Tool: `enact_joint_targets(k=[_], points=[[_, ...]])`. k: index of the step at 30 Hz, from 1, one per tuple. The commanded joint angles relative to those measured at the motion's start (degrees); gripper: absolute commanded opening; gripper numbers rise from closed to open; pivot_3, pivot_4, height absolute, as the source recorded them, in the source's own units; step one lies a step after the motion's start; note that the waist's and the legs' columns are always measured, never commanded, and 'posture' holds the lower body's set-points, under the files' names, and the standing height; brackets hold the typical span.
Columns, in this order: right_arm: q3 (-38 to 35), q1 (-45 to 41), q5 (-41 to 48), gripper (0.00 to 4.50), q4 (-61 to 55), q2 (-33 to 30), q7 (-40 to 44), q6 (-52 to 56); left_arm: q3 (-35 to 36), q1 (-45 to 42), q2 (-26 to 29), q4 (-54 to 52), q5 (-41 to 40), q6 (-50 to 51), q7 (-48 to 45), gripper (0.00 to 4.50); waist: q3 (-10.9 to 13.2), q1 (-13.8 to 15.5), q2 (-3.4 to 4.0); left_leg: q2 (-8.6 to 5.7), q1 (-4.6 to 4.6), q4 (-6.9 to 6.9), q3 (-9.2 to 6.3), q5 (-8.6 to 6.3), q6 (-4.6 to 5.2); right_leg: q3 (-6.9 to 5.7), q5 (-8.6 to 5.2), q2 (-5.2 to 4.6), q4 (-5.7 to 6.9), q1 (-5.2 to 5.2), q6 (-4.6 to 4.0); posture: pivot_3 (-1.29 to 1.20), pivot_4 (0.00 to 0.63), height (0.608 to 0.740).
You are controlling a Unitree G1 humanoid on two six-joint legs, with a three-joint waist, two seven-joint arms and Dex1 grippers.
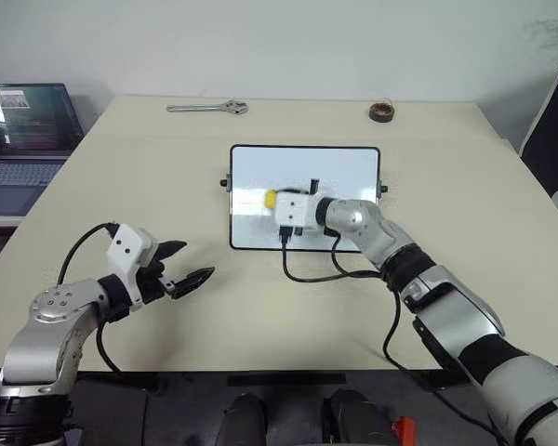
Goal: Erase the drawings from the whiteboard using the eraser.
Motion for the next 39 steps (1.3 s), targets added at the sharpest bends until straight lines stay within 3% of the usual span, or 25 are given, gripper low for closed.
enact_joint_targets(k=[1, 4, 9, 13, 16, 20, 23, 27, 37, 38, 39], points=[[-0.77, 2.54, -0.57, 1.2, -2.04, -0.92, 0.65, 3.14, 0.05, -1.07, 0.08, -1.45, -0.22, -0.78, -0.29, 4.5, 0.05, -0.14, 0.07, 0.0, -0.01, 0.0, 0.0, 0.0, 0.0, 0.01, 0.0, 0.0, 0.01, -0.02, 0.0, 0.0, 0.15, 0.74], [-7.01, 3.14, 3.44, 1.2, -7.93, -0.4, -3.43, 7.02, -1.33, -2.64, 0.01, -2.23, -0.3, -0.66, -0.68, 4.5, 0.1, -0.09, 0.11, 0.0, -0.02, 0.02, -0.05, 0.01, -0.01, -0.02, 0.01, -0.01, 0.06, -0.02, 0.0, 0.0, 0.15, 0.74], [-19.36, 11.07, 15.73, 1.2, -32.17, -0.81, -1.35, 23.08, -7.22, -9.37, 0.68, -4.59, 0.61, 0.13, -2.88, 4.5, 0.17, 0.92, 0.1, 0.0, -0.53, 0.1, -0.25, 0.02, -0.02, -0.21, 0.01, -0.02, 0.01, -0.29, 0.01, 0.0, 0.15, 0.74], [-26.4, 17.87, 19.63, 1.2, -48.61, -3.41, -2.78, 33.52, -12.75, -14.62, 0.4, -4.92, 2.27, 1.0, -4.61, 4.5, 0.17, 0.77, 0.11, -0.02, -1.08, 0.1, -0.29, 0.02, -0.03, -0.22, -0.01, -0.02, 0.01, -0.81, 0.03, 0.0, 0.15, 0.74], [-36.34, 24.23, 21.4, 1.2, -59.41, -7.63, -6.23, 42.52, -19.08, -20.64, -2.85, -4.02, 4.06, 1.24, -5.32, 4.5, 0.23, 1.36, 0.21, -0.04, -1.26, 0.08, -0.31, 0.01, -0.03, -0.31, -0.06, -0.02, -0.07, -0.93, 0.08, 0.0, 0.15, 0.74], [-43.05, 31.61, 24.8, 1.2, -67.95, -10.11, -7.77, 52.89, -24.46, -26.24, -7.67, -1.89, 3.98, 0.66, -8.16, 4.5, 0.24, 1.09, 0.22, -0.2, -1.33, 0.13, -0.24, 0.01, -0.03, -0.25, -0.1, -0.02, -0.1, -0.91, 0.17, 0.0, 0.15, 0.74], [-45.66, 37.8, 25.24, 1.2, -70.3, -11.24, -9.28, 57.02, -27.99, -31.08, -11.42, 2.45, 5.16, -1.39, -11.14, 4.5, 0.24, 0.61, 0.22, -0.3, -1.23, 0.12, -0.17, 0.01, -0.02, -0.2, -0.1, 0.12, -0.04, -0.89, 0.17, 0.0, 0.15, 0.74], [-47.55, 43.19, 28.27, 1.2, -69.65, -8.27, -12.16, 60.17, -31.59, -38.93, -17.44, 11.28, 6.77, -4.27, -14.99, 4.5, 0.26, -0.01, 0.27, -0.26, -1.02, 0.07, 0.07, 0.01, -0.01, 0.03, -0.13, 0.28, 0.1, -0.89, 0.14, 0.0, 0.15, 0.74], [-50.09, 36.23, 28.63, 1.2, -53.24, -3.77, -24.71, 56.0, -34.35, -47.33, -26.13, 24.65, 12.09, -10.98, -17.7, 4.5, 0.26, -0.71, 0.28, -0.27, -1.0, 0.08, 0.33, 0.01, 0.0, 0.29, -0.12, 0.35, 0.09, -0.92, 0.16, 0.0, 0.15, 0.74], [-50.27, 35.11, 28.71, 1.92, -51.6, -3.66, -25.74, 55.55, -34.17, -47.35, -26.43, 24.86, 12.29, -11.38, -17.76, 4.5, 0.26, -0.7, 0.28, -0.28, -1.0, 0.08, 0.33, 0.01, 0.0, 0.29, -0.12, 0.35, 0.1, -0.93, 0.16, 0.0, 0.15, 0.74], [-50.49, 34.14, 28.85, 2.13, -50.1, -3.67, -26.56, 54.98, -34.0, -47.27, -26.7, 24.76, 12.36, -11.48, -17.83, 4.5, 0.26, -0.69, 0.28, -0.28, -1.0, 0.09, 0.33, 0.01, 0.0, 0.29, -0.12, 0.35, 0.09, -0.93, 0.16, 0.0, 0.15, 0.74]])
